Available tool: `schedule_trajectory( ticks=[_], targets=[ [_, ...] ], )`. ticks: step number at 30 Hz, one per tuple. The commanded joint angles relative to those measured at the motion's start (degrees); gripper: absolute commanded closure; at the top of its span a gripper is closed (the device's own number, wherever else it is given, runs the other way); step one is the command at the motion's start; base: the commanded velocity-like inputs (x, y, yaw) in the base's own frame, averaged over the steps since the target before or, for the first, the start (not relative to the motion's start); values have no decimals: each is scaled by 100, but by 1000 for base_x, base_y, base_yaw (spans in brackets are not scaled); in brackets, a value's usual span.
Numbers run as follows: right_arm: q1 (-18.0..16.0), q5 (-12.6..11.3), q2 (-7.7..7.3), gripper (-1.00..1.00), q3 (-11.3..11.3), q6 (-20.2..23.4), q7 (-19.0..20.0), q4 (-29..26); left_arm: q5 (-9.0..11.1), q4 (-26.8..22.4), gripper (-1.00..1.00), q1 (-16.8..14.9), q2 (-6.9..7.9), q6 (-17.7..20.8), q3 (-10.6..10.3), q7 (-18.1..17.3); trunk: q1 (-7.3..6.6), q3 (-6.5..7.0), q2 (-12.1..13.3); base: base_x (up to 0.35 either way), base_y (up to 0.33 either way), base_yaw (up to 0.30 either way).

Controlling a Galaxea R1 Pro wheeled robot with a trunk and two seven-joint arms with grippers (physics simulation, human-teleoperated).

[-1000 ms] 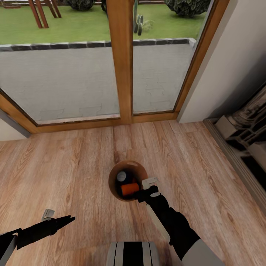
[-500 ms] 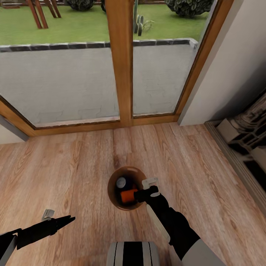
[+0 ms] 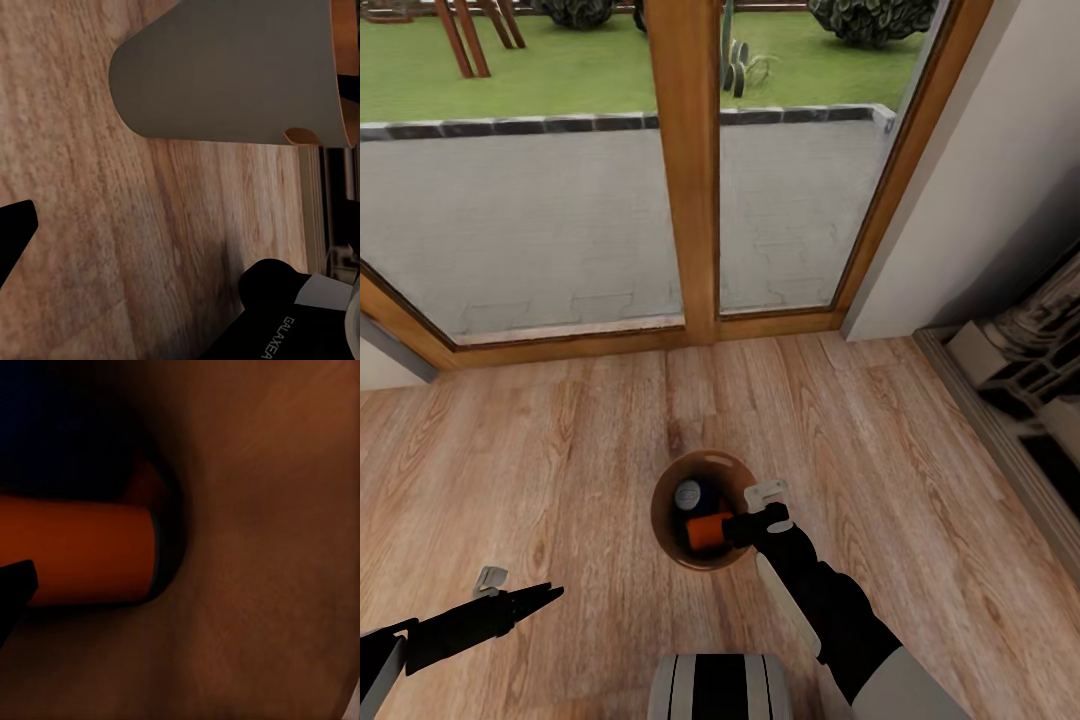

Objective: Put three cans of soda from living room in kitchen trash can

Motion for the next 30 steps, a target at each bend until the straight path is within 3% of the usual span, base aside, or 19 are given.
schedule_trajectory(
  ticks=[1,30],
  targets=[
    [0,1,0,-100,0,0,0,0,0,0,-100,0,0,0,0,0,0,0,0,0,0,0],
    [0,1,0,-100,0,0,0,0,0,0,-100,0,0,0,-4,3,0,0,0,0,0,0]
  ],
)
